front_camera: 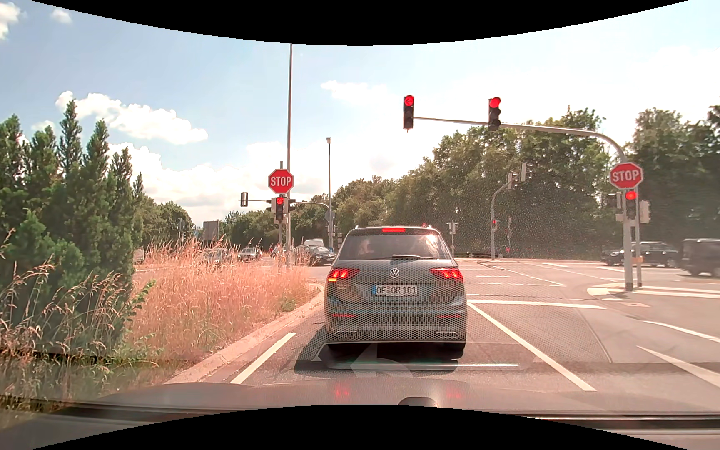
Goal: Follow the waypoints while adhering to traffic rules and regulations
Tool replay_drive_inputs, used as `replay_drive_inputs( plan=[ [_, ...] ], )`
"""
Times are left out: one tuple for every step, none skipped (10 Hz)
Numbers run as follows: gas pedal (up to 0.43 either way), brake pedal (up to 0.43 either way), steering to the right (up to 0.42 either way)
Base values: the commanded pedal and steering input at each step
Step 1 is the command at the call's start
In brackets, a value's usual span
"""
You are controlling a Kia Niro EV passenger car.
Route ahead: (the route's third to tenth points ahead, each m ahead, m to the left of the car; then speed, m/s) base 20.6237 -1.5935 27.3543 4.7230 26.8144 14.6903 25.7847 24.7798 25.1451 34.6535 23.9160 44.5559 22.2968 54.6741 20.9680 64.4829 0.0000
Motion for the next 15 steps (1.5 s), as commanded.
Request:
replay_drive_inputs(
  plan=[
    [0.0, 0.238, 0.008],
    [0.0, 0.238, 0.008],
    [0.0, 0.238, 0.008],
    [0.0, 0.238, 0.008],
    [0.0, 0.238, 0.008],
    [0.0, 0.238, 0.008],
    [0.0, 0.238, 0.008],
    [0.0, 0.238, 0.008],
    [0.0, 0.238, 0.008],
    [0.0, 0.238, 0.008],
    [0.0, 0.238, 0.008],
    [0.0, 0.238, 0.008],
    [0.0, 0.238, 0.008],
    [0.0, 0.238, 0.008],
    [0.0, 0.238, 0.008]
  ],
)
